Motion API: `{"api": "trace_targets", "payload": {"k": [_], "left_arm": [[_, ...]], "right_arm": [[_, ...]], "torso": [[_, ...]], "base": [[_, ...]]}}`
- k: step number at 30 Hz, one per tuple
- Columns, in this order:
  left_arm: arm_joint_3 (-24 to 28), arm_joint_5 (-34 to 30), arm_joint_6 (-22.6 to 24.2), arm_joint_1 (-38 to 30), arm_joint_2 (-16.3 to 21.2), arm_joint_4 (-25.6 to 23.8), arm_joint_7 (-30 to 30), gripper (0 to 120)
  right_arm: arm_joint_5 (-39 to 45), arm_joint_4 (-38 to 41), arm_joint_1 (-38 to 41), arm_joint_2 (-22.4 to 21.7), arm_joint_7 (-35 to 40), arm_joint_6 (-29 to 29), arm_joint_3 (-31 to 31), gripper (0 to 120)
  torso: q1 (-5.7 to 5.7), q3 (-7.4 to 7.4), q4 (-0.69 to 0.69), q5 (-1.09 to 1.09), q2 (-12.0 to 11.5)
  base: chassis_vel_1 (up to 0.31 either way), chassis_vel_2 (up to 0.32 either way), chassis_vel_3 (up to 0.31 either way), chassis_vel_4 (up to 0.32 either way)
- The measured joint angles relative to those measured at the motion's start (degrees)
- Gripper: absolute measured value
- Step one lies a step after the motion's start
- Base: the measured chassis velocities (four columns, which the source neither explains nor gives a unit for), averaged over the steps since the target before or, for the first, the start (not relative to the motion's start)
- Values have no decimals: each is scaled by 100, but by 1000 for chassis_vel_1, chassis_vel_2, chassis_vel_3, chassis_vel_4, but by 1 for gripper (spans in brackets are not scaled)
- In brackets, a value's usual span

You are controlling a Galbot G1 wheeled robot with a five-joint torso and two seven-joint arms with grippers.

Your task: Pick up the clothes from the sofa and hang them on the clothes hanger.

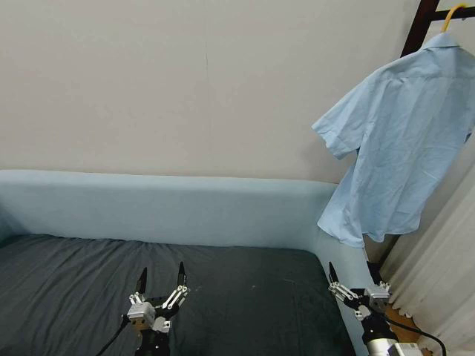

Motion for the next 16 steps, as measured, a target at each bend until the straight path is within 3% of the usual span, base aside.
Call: {"api": "trace_targets", "payload": {"k": [16], "left_arm": [[-12,6,20,10,19,-24,2,100]], "right_arm": [[12,12,51,-31,30,-19,-32,100]], "torso": [[1,0,0,0,0]], "base": [[0,0,0,0]]}}
